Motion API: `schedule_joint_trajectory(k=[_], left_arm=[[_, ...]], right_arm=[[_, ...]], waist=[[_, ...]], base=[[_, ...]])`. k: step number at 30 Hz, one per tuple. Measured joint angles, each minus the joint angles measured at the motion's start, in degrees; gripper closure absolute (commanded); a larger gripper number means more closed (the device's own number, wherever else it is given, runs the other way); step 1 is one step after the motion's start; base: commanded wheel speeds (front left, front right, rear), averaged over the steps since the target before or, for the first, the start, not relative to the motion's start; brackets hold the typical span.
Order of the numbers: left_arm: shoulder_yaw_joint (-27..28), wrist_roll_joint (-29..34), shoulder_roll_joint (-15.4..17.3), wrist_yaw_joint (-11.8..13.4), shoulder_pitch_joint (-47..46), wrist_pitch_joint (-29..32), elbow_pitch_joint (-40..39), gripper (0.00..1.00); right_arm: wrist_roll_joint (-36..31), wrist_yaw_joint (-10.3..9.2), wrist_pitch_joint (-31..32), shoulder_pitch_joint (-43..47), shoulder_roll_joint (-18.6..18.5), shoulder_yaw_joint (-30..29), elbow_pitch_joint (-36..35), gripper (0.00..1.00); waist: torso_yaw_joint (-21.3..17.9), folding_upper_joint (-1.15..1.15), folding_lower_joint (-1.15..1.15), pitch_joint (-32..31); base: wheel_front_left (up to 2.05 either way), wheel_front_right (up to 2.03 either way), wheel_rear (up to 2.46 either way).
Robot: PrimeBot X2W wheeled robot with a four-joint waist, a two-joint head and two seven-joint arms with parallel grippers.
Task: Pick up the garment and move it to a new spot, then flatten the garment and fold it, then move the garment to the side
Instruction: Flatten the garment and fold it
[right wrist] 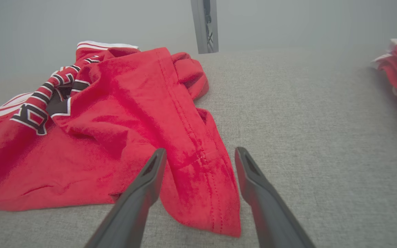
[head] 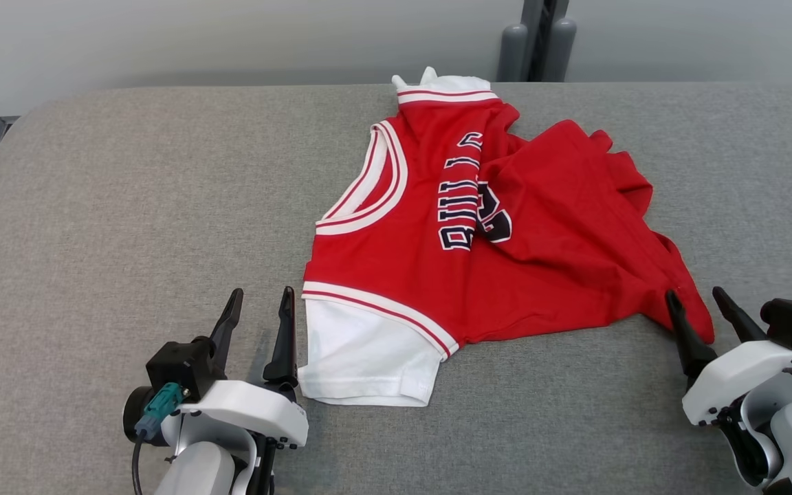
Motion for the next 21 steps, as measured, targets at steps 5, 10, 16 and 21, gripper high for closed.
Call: schedule_joint_trajectory(k=[5, 10, 16, 21], left_arm=[[-0.3, 0.0, 0.0, 0.0, 0.0, 0.0, 0.0, 0.0], [-0.4, 0.0, 0.0, 0.0, -0.1, 0.0, 0.0, 0.0], [-0.7, 0.3, 0.0, -0.2, -0.4, 0.0, 0.0, 0.0], [-1.1, 0.3, 0.0, -0.2, -0.8, 0.0, -0.1, 0.0]], right_arm=[[-0.3, 0.0, 0.6, 0.0, 0.0, 0.1, 1.7, 0.0], [0.4, 0.0, 0.7, -0.5, -0.1, 0.3, 2.9, 0.0], [1.6, 0.0, -0.5, -2.5, -0.4, -0.2, 4.0, 0.0], [2.1, 0.0, -0.5, -3.3, -0.5, 0.1, 5.1, 0.0]], waist=[[1.1, 0.0, 0.0, 0.5], [1.6, 0.0, 0.0, 1.0], [2.2, 0.0, 0.0, 1.9], [2.5, 0.0, 0.0, 2.6]], base=[[0.0, 0.0, 0.0], [0.0, 0.0, 0.0], [0.0, 0.0, 0.0], [0.0, 0.0, 0.0]])
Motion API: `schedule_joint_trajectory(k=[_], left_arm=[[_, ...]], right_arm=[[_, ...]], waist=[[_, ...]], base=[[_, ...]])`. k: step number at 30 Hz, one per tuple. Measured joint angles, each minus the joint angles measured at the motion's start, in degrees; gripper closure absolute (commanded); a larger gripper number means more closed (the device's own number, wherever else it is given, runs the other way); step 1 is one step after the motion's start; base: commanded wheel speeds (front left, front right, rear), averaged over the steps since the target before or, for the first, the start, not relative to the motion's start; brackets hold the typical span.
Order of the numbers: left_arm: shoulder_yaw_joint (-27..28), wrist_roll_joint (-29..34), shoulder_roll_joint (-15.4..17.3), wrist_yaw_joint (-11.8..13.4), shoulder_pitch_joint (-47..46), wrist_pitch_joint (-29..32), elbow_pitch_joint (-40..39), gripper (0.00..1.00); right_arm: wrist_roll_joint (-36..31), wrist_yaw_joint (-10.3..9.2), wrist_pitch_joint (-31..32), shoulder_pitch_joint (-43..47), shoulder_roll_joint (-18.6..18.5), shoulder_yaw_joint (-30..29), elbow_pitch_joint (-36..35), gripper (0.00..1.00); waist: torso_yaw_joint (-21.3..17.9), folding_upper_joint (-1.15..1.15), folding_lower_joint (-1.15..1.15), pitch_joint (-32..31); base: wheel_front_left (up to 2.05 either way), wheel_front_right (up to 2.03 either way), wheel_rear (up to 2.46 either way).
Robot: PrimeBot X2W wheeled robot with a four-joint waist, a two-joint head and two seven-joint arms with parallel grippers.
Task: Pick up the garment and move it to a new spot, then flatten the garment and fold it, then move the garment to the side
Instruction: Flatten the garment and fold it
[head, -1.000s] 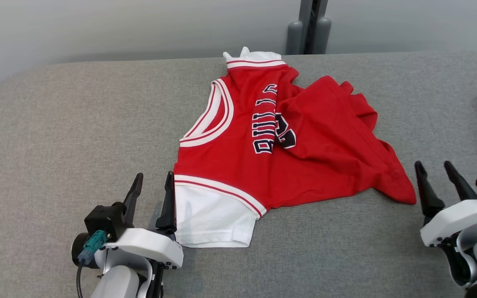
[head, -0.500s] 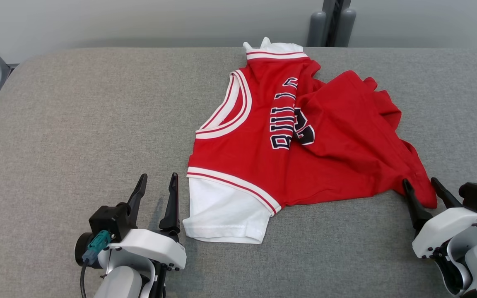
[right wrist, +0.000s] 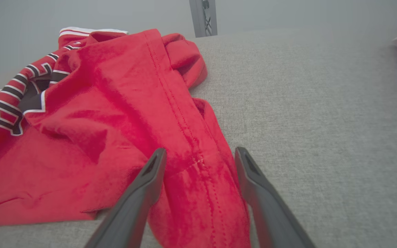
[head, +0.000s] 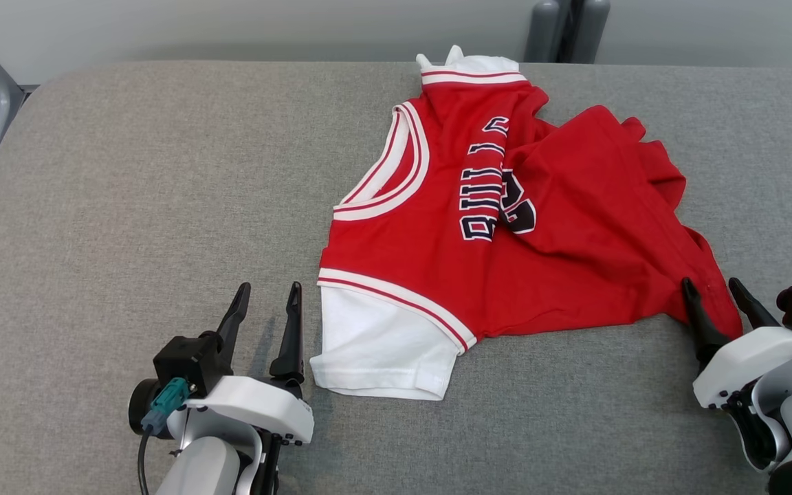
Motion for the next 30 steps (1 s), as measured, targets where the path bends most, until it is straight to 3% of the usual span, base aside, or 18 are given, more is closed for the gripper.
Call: schedule_joint_trajectory(k=[4, 5, 7, 8, 18, 30], left_arm=[[-0.1, 0.0, 0.0, 0.0, -0.2, 0.0, 0.1, 0.0], [-0.1, 0.0, 0.0, 0.0, -0.3, 0.0, 0.2, 0.0], [-0.1, 0.0, 0.0, 0.0, -0.4, 0.0, 0.3, 0.0], [-0.2, 0.0, 0.0, 0.0, -0.5, 0.0, 0.3, 0.0], [0.7, 0.0, 0.0, 0.1, -0.3, 0.0, 1.0, 0.0], [2.0, -0.7, 0.0, 0.3, 2.3, 0.0, 0.9, 0.0]], right_arm=[[0.7, 0.0, -0.1, -0.6, 0.1, 0.6, 0.5, 0.03], [0.9, 0.0, -0.1, -0.7, 0.1, 0.7, 0.6, 0.5], [1.2, 0.0, -0.1, -0.8, 0.1, 0.8, 0.8, 0.94], [1.2, 0.0, 0.0, -0.9, 0.1, 1.1, 1.1, 1.0], [1.2, 0.0, -1.6, -1.3, 0.1, 3.2, -0.3, 1.0], [0.4, 0.0, -1.5, 6.4, 0.7, 0.5, -12.5, 1.0]], waist=[[0.2, 0.0, 0.0, 0.5], [0.2, 0.0, 0.0, 0.5], [0.2, 0.0, 0.0, 0.6], [0.2, 0.0, 0.0, 0.6], [-1.0, 0.0, 0.0, -1.3], [-6.3, 0.0, 0.0, -5.8]], base=[[0.0, 0.0, 0.0], [0.0, 0.0, 0.0], [0.0, 0.0, 0.0], [0.0, 0.0, 0.0], [0.0, 0.0, 0.0], [0.0, 0.0, 0.0]])
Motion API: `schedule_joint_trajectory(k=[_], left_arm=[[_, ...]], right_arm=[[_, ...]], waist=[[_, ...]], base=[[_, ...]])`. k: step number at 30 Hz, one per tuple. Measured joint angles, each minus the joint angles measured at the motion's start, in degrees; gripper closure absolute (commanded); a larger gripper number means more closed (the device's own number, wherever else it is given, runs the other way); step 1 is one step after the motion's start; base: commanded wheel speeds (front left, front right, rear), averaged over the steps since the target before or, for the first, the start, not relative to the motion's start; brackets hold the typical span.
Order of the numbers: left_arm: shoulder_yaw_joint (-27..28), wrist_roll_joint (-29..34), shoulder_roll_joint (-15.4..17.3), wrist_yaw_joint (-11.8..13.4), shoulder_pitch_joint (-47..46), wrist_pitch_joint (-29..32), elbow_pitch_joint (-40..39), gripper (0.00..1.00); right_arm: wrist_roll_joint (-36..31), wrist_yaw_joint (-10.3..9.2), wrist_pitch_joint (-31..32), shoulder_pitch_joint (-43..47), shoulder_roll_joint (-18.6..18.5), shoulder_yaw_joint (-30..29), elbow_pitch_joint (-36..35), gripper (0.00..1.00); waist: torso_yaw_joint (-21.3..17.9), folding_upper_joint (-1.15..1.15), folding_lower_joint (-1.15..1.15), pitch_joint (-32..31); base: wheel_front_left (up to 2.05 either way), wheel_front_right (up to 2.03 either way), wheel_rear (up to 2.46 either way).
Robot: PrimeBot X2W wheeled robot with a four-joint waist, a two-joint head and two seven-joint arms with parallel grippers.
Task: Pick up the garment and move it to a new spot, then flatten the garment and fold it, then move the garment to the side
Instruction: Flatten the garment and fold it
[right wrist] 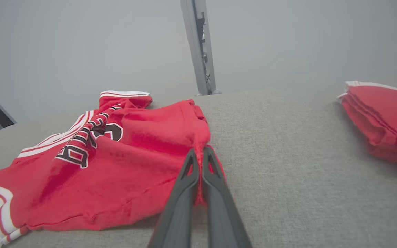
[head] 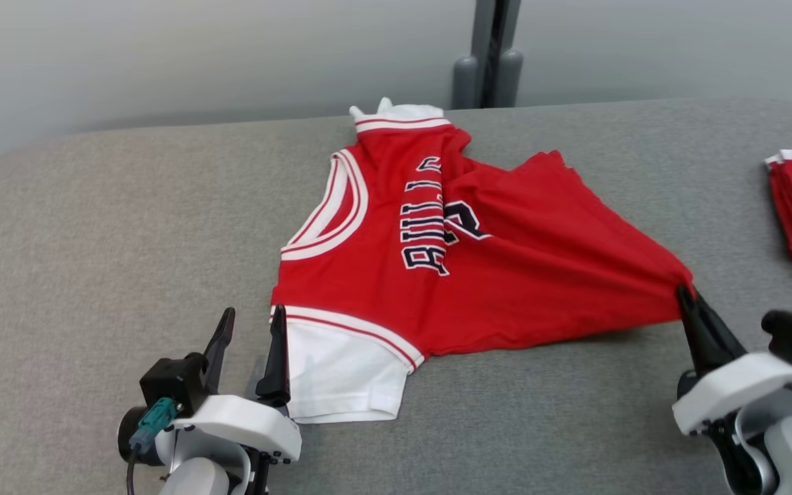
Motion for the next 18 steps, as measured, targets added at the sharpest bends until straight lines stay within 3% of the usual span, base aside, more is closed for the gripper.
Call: schedule_joint_trajectory(k=[12, 13, 14, 15, 16, 18], left_arm=[[0.2, 0.1, 0.0, 0.3, 1.2, 0.0, 0.4, 0.0], [0.3, 0.3, 0.0, 0.3, 1.2, 0.0, 0.5, 0.0], [0.4, 0.4, 0.0, 0.3, 1.2, 0.0, 0.6, 0.0], [0.4, 0.4, 0.0, 0.2, 1.3, 0.0, 0.7, 0.0], [0.5, 0.4, 0.0, 0.2, 1.4, 0.0, 0.8, 0.0], [0.7, 0.7, 0.0, 0.2, 1.6, 0.0, 1.1, 0.0]], right_arm=[[-3.7, 0.0, 5.8, 12.8, 5.6, -9.6, -6.1, 0.98], [-4.7, 0.0, 6.3, 13.4, 5.8, -9.8, -5.9, 0.87], [-5.3, 0.0, 6.8, 13.9, 6.0, -9.9, -5.7, 0.68], [-5.7, 0.0, 7.4, 14.3, 6.3, -10.1, -5.5, 0.16], [-6.0, 0.0, 8.4, 14.7, 6.6, -10.3, -5.1, 0.0], [-6.6, 0.0, 9.8, 15.5, 7.3, -11.1, -4.5, 0.0]], waist=[[-3.0, 0.0, 0.0, -2.5], [-2.8, 0.0, 0.0, -2.5], [-2.7, 0.0, 0.0, -2.6], [-2.5, 0.0, 0.0, -2.6], [-2.3, 0.0, 0.0, -2.7], [-1.9, 0.0, 0.0, -2.9]], base=[[0.0, 0.0, 0.0], [0.0, 0.0, 0.0], [0.0, 0.0, 0.0], [0.0, 0.0, 0.0], [0.0, 0.0, 0.0], [0.0, 0.0, 0.0]])
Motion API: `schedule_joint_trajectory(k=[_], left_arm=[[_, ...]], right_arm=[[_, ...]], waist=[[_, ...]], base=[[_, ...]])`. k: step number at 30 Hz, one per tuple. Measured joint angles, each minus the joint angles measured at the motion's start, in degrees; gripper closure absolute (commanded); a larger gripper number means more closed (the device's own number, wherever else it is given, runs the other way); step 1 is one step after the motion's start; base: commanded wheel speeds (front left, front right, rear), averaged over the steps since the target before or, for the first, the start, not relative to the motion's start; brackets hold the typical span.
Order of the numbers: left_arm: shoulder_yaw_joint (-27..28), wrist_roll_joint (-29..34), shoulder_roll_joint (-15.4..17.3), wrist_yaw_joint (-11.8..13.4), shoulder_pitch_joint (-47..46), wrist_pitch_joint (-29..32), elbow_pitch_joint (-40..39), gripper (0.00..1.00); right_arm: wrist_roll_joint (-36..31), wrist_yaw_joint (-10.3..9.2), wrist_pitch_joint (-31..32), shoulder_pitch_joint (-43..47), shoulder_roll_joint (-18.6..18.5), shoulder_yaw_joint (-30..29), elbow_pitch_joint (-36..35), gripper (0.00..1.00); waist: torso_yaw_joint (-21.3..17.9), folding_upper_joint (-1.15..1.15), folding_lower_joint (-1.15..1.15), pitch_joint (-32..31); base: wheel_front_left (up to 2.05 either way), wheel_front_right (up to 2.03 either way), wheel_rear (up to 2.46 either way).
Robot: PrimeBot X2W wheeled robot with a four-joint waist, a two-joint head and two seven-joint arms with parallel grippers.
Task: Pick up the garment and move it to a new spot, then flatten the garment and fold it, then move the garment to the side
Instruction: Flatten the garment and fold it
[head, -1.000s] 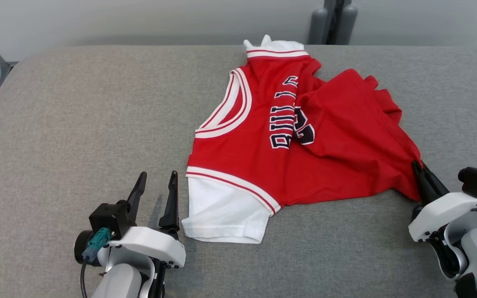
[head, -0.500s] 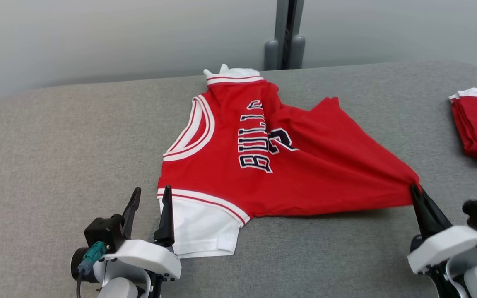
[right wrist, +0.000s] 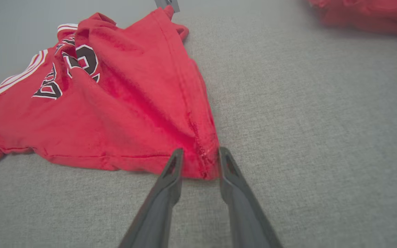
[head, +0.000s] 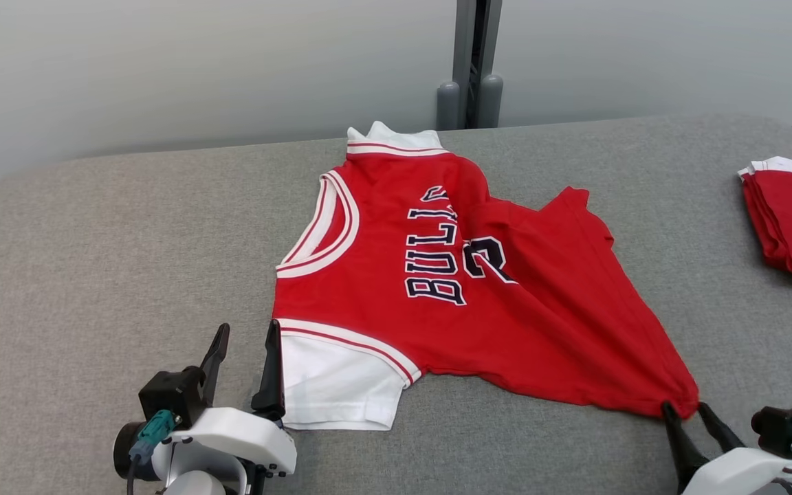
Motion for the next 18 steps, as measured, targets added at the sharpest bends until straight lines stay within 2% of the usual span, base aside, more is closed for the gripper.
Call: schedule_joint_trajectory(k=[6, 12, 18], left_arm=[[0.3, 0.1, 0.0, 0.3, 0.9, 0.0, 1.7, 0.0], [-1.5, -0.4, 0.0, 0.3, 1.0, 1.6, 7.7, 0.0], [-3.6, -1.0, 0.0, -1.3, 0.6, 4.7, 11.8, 0.0]], right_arm=[[-2.4, 0.0, 0.3, 0.2, 1.0, -3.5, -1.3, 0.0], [-4.4, 0.0, -0.7, -0.8, 2.3, -4.3, -3.5, 0.0], [-4.9, 0.0, -1.4, -1.1, 2.8, -4.7, -5.4, 0.0]], waist=[[1.3, 0.0, 0.0, -0.5], [2.4, 0.0, 0.0, -0.9], [2.7, 0.0, 0.0, -0.3]], base=[[0.0, 0.0, 0.0], [0.0, 0.0, 0.0], [0.0, 0.0, 0.0]])
